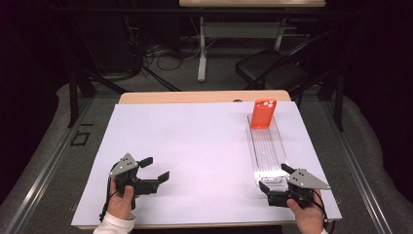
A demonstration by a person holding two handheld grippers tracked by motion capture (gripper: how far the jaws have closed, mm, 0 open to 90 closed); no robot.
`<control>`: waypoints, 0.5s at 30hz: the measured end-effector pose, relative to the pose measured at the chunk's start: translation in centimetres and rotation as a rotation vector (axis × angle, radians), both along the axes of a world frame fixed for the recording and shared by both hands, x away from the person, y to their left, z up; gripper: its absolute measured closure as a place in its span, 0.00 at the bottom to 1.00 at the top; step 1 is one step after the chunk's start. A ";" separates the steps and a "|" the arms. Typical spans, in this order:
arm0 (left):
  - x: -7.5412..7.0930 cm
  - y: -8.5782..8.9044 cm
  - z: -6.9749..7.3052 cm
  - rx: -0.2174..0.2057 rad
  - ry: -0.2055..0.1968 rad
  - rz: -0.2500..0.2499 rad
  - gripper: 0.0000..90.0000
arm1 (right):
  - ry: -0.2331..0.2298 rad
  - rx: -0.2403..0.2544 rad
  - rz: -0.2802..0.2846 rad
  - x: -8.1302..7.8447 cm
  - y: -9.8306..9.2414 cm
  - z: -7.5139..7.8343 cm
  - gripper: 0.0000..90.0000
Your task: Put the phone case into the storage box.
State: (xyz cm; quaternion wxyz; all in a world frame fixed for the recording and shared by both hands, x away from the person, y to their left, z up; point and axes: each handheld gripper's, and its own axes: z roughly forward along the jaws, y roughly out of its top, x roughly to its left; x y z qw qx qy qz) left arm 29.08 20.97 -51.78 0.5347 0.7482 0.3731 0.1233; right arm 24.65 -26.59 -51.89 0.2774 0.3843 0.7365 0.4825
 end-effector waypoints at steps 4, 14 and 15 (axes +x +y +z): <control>0.0 -0.1 -0.2 0.002 0.003 0.002 0.12 | -0.003 -0.003 0.005 0.1 0.1 -0.1 0.04; -0.1 -0.3 -0.2 -0.007 -0.006 0.003 0.12 | -0.004 0.000 0.011 0.3 0.1 -0.4 0.04; -0.1 -0.4 -0.2 -0.006 -0.006 0.000 0.12 | 0.000 -0.003 0.013 0.3 0.1 -0.4 0.04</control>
